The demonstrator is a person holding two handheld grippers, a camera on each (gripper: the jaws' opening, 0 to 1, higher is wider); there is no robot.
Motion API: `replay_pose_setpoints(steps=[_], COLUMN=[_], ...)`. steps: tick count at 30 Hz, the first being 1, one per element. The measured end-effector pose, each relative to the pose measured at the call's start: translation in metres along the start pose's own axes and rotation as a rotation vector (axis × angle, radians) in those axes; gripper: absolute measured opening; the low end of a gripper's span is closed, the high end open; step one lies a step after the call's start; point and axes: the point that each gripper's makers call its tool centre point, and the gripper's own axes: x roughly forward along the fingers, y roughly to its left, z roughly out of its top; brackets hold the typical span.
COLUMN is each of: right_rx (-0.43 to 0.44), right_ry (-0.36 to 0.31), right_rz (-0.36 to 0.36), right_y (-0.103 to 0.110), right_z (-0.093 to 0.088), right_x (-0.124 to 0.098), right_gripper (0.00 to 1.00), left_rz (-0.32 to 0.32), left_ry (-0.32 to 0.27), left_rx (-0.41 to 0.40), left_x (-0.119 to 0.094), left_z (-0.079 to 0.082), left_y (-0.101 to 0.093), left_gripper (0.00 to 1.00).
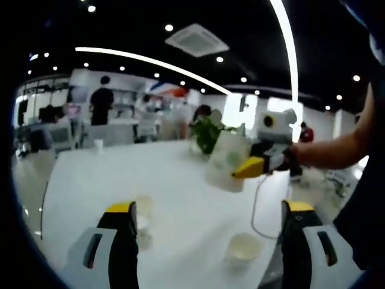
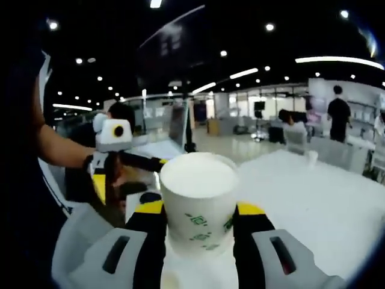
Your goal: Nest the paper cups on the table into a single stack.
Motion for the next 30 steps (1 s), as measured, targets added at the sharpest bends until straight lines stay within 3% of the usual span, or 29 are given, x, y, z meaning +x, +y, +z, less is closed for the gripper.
replay_pose_setpoints(steps=[4, 8, 13, 17, 18, 20, 24, 30], right_rx=[-0.019, -0.022, -0.018, -0.006, -0.007, -0.005, 0.006, -0.005], right_ry=[-0.063, -0.064, -0.102, -0.128, -0.131, -0.134, -0.144, -0.103], right_rz=[0.01, 0.031, 0.042, 0.052, 0.054, 0.06, 0.073, 0.091], right_y=[0.008, 0.015, 0.012, 0.014, 0.015, 0.008, 0.014, 0.017], right_z=[0.01, 0.024, 0.044, 0.051, 0.054, 0.046, 0.047, 0.033], right_x=[-0.005, 0.013, 0.012, 0.012, 0.014, 0.008, 0.01, 0.007], right_gripper=[0.4, 0.4, 0.4, 0.4, 0.4, 0.4, 0.4, 0.4], left_rz=[-0.038, -0.077, -0.141, -0.191, -0.217, -0.247, -0.265, -0.296], left_ry=[0.005, 0.003, -0.006, -0.007, -0.013, -0.012, 0.004, -0.007], left_rx=[-0.024, -0.023, -0.006, -0.018, -0.033, -0.048, -0.008, -0.031], left_x=[0.005, 0.005, 0.008, 0.013, 0.018, 0.024, 0.021, 0.022], left_z=[0.005, 0.022, 0.045, 0.052, 0.051, 0.049, 0.046, 0.05], left_y=[-0.008, -0.002, -0.008, -0.018, -0.029, -0.04, -0.043, -0.046], left_gripper=[0.95, 0.94, 0.89, 0.82, 0.8, 0.75, 0.66, 0.59])
